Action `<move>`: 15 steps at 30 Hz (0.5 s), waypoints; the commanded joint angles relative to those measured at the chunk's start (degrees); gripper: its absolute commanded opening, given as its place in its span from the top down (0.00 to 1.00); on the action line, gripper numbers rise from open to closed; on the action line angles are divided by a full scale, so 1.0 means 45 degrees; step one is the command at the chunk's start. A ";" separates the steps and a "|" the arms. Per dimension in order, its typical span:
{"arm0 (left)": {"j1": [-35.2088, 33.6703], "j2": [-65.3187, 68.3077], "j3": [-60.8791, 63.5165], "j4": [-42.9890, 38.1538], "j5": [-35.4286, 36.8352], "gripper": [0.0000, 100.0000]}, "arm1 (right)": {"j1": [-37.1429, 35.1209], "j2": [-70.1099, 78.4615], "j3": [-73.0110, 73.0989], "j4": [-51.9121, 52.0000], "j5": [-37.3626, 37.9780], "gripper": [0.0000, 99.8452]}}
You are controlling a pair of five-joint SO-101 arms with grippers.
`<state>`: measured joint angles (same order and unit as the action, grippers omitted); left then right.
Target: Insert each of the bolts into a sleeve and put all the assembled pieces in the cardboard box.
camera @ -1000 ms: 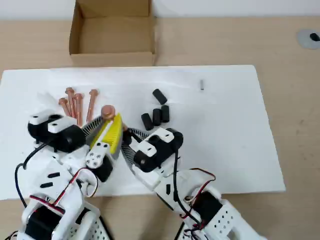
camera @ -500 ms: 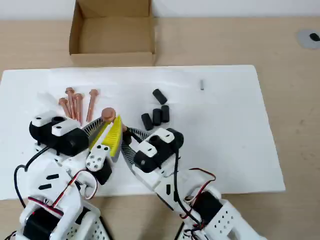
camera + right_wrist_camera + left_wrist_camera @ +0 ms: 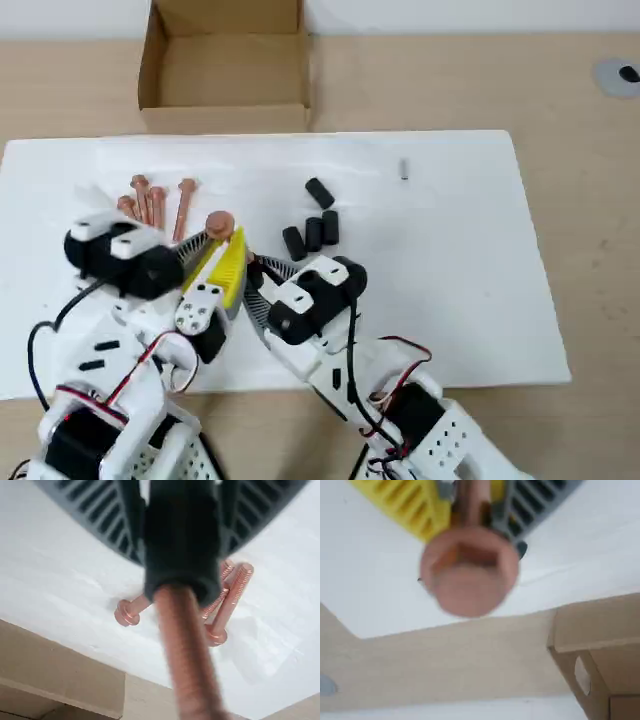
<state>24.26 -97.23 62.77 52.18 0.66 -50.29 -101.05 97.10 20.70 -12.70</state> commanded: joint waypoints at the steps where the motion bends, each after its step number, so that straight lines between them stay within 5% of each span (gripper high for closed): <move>1: 0.0059 0.0928 -0.0664 0.0039 0.0039 0.99 | -0.0088 -0.0303 -0.0010 -0.0039 -0.0039 0.99; 15: 0.0059 0.1065 -0.0801 0.0879 0.0039 0.99 | -0.0088 -0.0303 -0.0010 -0.0039 -0.0039 0.99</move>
<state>24.70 -92.75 62.24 55.16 0.75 -50.55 -101.23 97.10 20.79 -12.70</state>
